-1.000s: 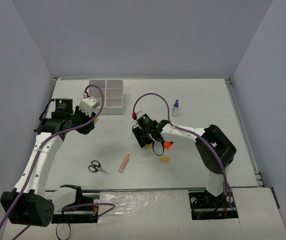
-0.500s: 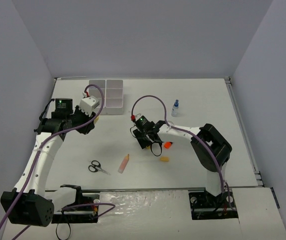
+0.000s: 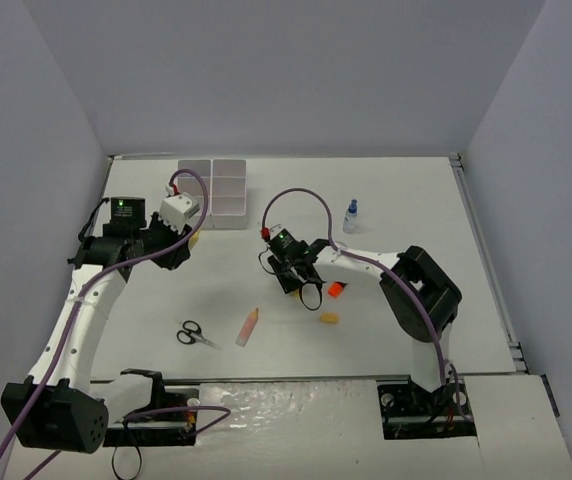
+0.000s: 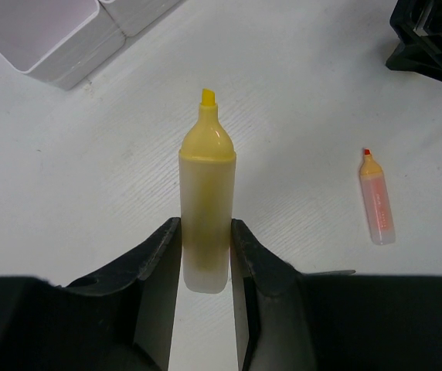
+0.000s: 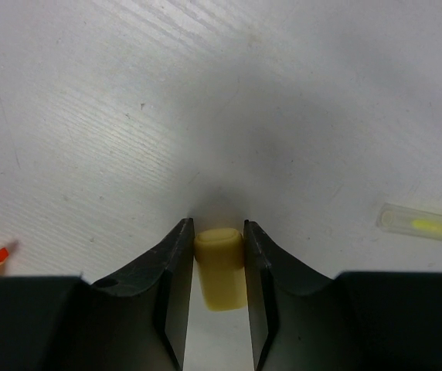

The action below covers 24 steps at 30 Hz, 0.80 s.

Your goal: Sort the stationery into containers

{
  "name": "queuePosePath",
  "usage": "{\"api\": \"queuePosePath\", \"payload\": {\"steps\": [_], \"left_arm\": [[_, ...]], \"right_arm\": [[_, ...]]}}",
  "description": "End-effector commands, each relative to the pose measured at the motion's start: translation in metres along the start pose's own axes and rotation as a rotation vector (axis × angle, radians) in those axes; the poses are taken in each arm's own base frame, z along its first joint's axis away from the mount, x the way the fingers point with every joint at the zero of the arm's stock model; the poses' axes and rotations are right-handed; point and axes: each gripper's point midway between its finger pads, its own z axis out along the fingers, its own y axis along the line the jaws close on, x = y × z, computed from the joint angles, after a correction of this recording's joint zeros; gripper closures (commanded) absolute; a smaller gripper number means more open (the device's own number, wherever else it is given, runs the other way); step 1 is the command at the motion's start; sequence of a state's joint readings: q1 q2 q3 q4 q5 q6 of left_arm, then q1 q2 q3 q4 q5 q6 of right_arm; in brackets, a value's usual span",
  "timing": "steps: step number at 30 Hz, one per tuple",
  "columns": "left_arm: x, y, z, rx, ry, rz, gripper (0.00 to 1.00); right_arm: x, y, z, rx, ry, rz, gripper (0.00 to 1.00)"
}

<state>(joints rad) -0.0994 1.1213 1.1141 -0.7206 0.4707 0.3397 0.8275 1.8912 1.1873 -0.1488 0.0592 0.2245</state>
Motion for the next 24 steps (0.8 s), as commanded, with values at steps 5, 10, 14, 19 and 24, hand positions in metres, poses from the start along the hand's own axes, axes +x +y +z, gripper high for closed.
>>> {"api": "queuePosePath", "payload": {"steps": [5, 10, 14, 19, 24], "left_arm": [[-0.053, -0.022, -0.031, 0.121, -0.14, 0.004, 1.0], [-0.076, -0.042, -0.047, 0.235, -0.173, -0.052, 1.0], [-0.098, -0.061, -0.061, 0.329, -0.281, -0.07, 1.0], [-0.128, -0.076, -0.078, 0.38, -0.508, -0.226, 1.0], [-0.137, -0.068, -0.074, 0.344, -0.571, -0.225, 1.0]], "right_arm": [[-0.145, -0.016, -0.087, -0.171, -0.368, 0.057, 1.0], [-0.249, -0.026, -0.182, -0.297, -0.736, 0.086, 1.0], [-0.298, -0.013, -0.251, -0.442, -0.973, 0.1, 1.0], [-0.329, 0.011, -0.345, -0.785, -1.274, 0.139, 1.0], [-0.332, 0.039, -0.399, -1.125, -1.422, 0.16, 1.0]]}}
